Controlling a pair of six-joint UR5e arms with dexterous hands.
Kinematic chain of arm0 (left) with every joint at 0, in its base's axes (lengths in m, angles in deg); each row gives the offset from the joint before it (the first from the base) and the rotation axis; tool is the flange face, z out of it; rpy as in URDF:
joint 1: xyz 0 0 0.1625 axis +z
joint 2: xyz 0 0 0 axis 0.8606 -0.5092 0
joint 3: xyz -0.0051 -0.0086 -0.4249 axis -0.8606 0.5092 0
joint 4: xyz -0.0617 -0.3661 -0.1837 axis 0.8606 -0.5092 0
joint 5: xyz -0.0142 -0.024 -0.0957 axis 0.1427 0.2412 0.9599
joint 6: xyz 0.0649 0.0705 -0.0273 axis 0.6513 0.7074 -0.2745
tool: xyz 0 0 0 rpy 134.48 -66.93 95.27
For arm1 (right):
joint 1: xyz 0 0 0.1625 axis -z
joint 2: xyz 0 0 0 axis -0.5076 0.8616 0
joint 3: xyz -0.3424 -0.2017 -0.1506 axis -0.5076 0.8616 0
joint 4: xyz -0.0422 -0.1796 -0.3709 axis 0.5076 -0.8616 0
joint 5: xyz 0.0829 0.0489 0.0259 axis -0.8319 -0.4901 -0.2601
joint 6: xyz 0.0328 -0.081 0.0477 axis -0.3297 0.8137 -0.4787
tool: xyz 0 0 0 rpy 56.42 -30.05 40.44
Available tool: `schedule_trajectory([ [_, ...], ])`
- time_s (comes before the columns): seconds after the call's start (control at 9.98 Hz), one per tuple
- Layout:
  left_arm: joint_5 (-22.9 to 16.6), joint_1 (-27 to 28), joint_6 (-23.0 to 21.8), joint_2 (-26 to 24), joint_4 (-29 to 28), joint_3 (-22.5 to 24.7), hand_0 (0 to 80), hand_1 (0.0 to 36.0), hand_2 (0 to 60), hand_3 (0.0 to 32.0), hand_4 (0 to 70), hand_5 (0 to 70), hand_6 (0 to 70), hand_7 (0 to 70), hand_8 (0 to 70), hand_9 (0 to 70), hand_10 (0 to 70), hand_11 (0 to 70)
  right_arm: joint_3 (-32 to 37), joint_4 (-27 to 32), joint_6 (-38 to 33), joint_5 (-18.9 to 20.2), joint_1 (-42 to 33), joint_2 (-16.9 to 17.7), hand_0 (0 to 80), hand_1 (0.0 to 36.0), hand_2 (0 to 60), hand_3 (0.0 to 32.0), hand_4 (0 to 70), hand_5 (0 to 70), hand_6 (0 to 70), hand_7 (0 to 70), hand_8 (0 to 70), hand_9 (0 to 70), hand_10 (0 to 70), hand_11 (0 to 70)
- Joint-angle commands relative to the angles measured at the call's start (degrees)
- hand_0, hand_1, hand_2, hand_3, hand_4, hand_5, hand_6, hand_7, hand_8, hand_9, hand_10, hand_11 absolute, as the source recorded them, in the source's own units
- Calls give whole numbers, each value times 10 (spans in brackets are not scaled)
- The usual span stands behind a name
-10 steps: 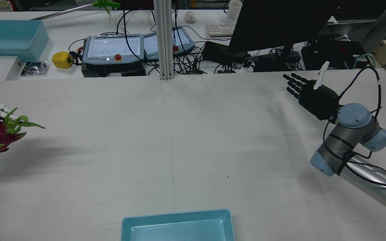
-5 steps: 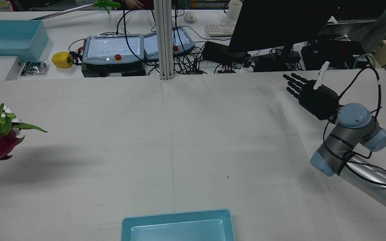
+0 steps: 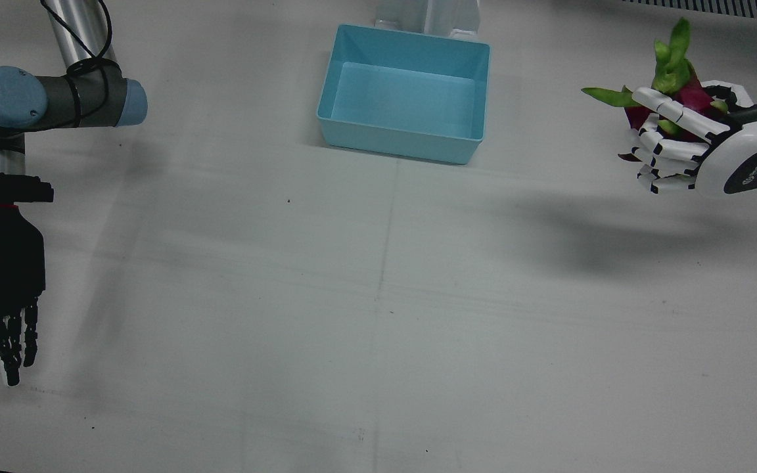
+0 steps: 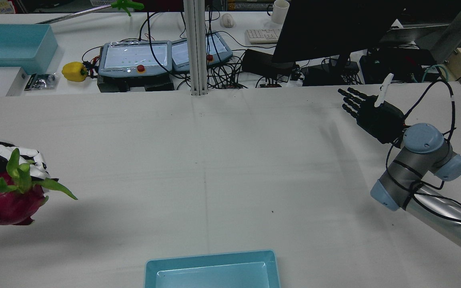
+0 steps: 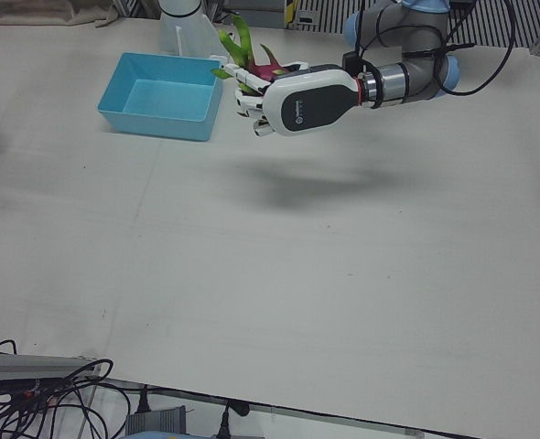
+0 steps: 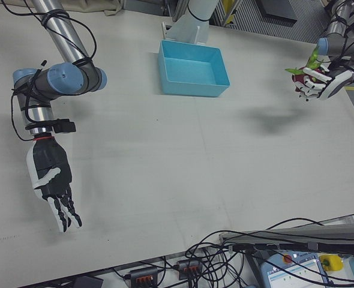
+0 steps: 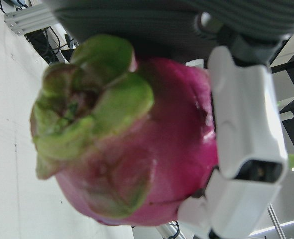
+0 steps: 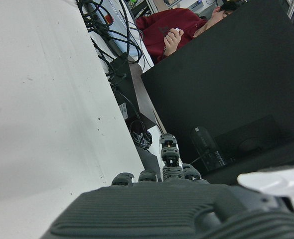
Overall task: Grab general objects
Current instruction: 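Carry the dragon fruit with the left hand toward the robot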
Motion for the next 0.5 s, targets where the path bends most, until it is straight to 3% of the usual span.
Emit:
schedule_trajectory([
  [0.0,1,53,0,8,17,33,800,360,600,0,700,700,573,700,521,557,700,700,0,0,0,0,0,0,0,0,0,0,0,0,0,0,0,0,0,0],
  [0.4,5,141,6,9,26,74,800,360,600,0,700,700,610,700,533,559,700,700,0,0,0,0,0,0,0,0,0,0,0,0,0,0,0,0,0,0],
])
